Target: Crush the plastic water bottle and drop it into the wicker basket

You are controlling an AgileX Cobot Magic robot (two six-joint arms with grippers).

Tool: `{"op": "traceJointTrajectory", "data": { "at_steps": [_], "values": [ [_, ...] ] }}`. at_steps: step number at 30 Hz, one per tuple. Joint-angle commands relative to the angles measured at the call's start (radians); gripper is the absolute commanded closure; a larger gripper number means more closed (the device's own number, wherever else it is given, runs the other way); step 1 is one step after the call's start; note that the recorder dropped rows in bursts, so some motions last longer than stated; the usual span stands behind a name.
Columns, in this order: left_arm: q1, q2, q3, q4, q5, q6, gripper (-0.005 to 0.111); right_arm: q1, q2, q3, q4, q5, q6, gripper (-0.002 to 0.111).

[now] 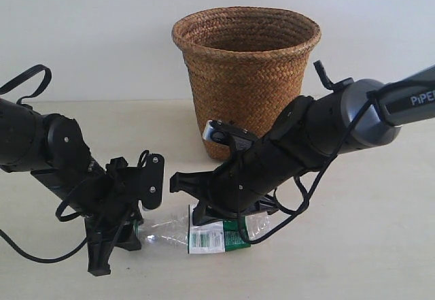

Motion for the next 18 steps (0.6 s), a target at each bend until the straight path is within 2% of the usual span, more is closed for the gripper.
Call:
{"op": "traceJointTrajectory", "data": {
  "at_steps": [1, 7, 11, 16, 18],
  "values": [
    [-0.009, 0.022, 0.011, 0.001, 0.008, -0.001, 0.103, 0.005, 0.087, 0.027, -0.017, 0.027, 0.007, 0.108],
    [-0.009, 0.022, 0.011, 0.001, 0.008, -0.001, 0.103, 0.005, 0.006, 0.027, -0.031, -0.002, -0.020, 0.108],
    [-0.009, 0.022, 0.011, 0.001, 0.008, -0.001, 0.103, -0.011, -0.077, 0.027, -0.113, 0.032, 0.037, 0.108],
    [-0.009, 0.022, 0.011, 0.001, -0.001, -0.001, 0.103, -0.040, -0.164, 0.027, -0.393, 0.087, 0.241, 0.107],
    [-0.009, 0.022, 0.011, 0.001, -0.001, -0.001, 0.103, -0.040, -0.208, 0.027, -0.462, 0.073, 0.297, 0.101]
  ]
}}
